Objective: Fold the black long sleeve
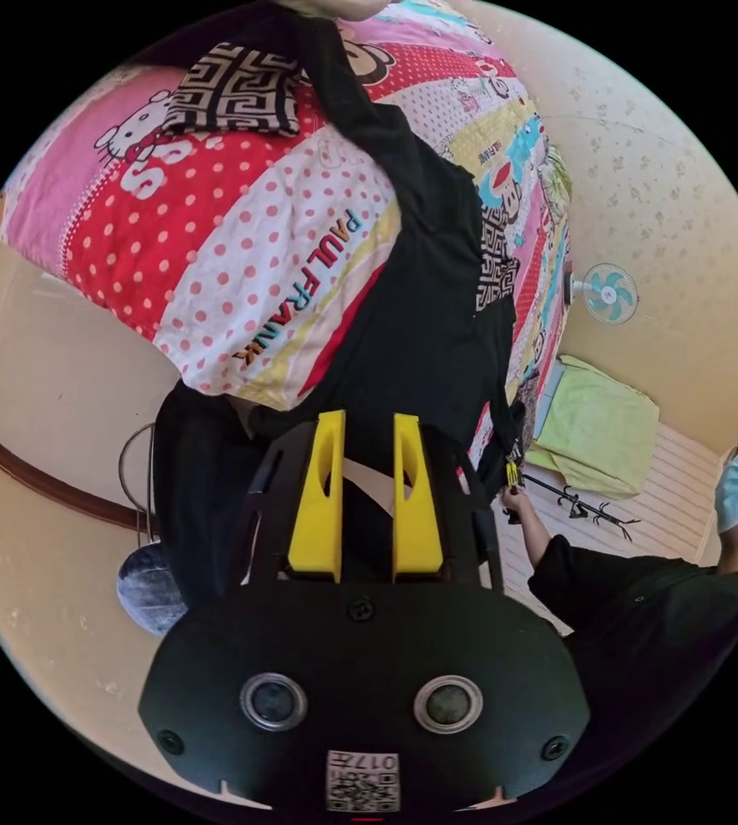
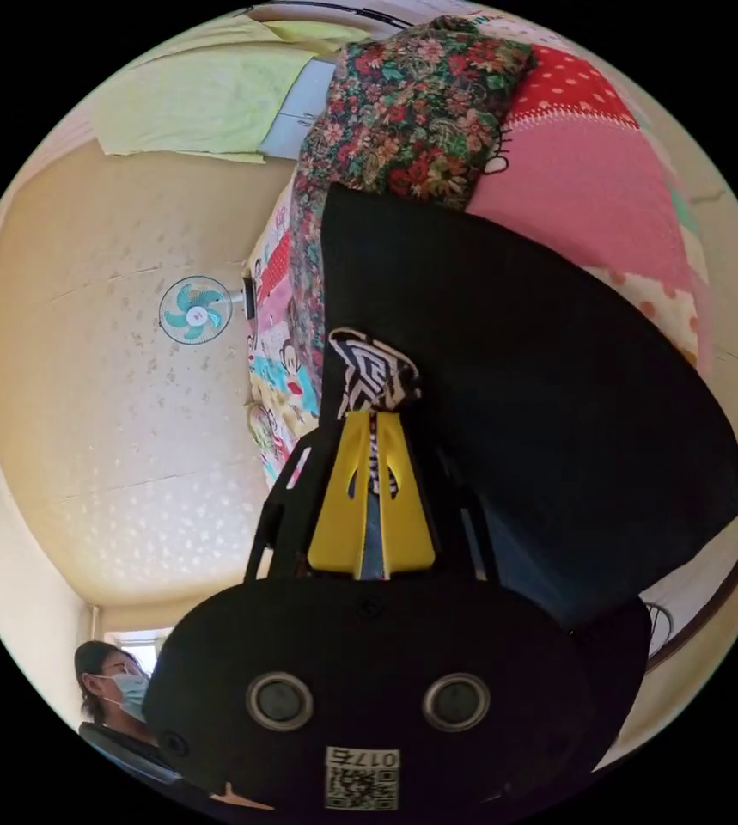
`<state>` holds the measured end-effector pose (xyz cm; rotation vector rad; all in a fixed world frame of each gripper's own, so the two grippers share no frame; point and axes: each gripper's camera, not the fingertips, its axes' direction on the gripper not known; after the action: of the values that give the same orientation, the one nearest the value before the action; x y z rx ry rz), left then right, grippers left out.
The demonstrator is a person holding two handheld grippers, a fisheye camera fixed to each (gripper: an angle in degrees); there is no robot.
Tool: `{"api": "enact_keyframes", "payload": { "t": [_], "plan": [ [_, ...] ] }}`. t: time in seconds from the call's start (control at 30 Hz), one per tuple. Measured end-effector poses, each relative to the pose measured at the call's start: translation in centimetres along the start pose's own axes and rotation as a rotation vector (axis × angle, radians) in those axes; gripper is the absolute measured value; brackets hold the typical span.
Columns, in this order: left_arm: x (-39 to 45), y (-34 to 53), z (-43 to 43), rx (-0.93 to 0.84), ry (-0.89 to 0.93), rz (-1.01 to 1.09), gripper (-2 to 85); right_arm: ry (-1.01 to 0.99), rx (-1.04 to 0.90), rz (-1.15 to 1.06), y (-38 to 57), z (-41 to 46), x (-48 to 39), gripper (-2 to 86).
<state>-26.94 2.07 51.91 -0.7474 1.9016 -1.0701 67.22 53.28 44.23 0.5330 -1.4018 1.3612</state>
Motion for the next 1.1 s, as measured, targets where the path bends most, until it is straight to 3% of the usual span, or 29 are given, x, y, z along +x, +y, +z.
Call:
{"api": "enact_keyframes", "payload": {
  "t": [0.1,0.2,0.33,0.47,0.6,0.67,0.73,0.83,0.9,1.0,1.1],
  "plan": [
    [-1.2,-0.5,-2.0,0.068,0.04,-0.019,10.0,-0.191,0.013,-0.17,0.3,0.1,-4.8,1.9],
    [-2.9,-1.2,-4.4,0.17,0.097,-0.058,10.1,-0.413,-0.099,-0.378,2.8,2.7,-11.8,1.6],
    [-5.0,-2.1,-7.3,0.309,0.16,-0.101,10.1,-0.576,-0.376,-0.666,10.3,9.8,-21.3,1.6],
    [-6.2,-4.0,-9.5,0.413,0.176,-0.085,11.0,-0.514,-0.671,-0.93,22.4,20.0,-25.3,2.0],
    [-7.5,-5.5,-10.9,0.53,0.08,-0.099,12.2,-0.371,-0.95,-1.02,33.9,30.3,-21.7,3.1],
    [-8.2,-6.5,-10.6,0.547,0.008,-0.125,12.9,-0.086,-1.168,-1.089,40.7,36.7,-16.3,4.9],
    [-9.1,-8.0,-9.5,0.509,-0.073,-0.158,12.9,0.115,-1.249,-1.072,44.1,39.7,-12.4,6.5],
    [-9.6,-9.7,-7.5,0.432,-0.263,-0.184,8.0,0.115,-1.278,-1.033,47.4,40.3,-10.8,7.4],
    [-8.9,-9.4,-7.1,0.406,-0.332,-0.083,3.4,0.086,-1.291,-1.022,49.1,40.3,-11.0,7.5],
    [-7.4,-7.6,-8.8,0.364,-0.148,0.079,0.6,0.112,-1.29,-1.065,52.1,40.7,-11.9,7.6],
    [-5.6,-4.1,-13.9,0.398,-0.107,0.156,0.0,0.109,-1.272,-1.142,55.3,41.8,-13.7,7.8]
  ]
}}
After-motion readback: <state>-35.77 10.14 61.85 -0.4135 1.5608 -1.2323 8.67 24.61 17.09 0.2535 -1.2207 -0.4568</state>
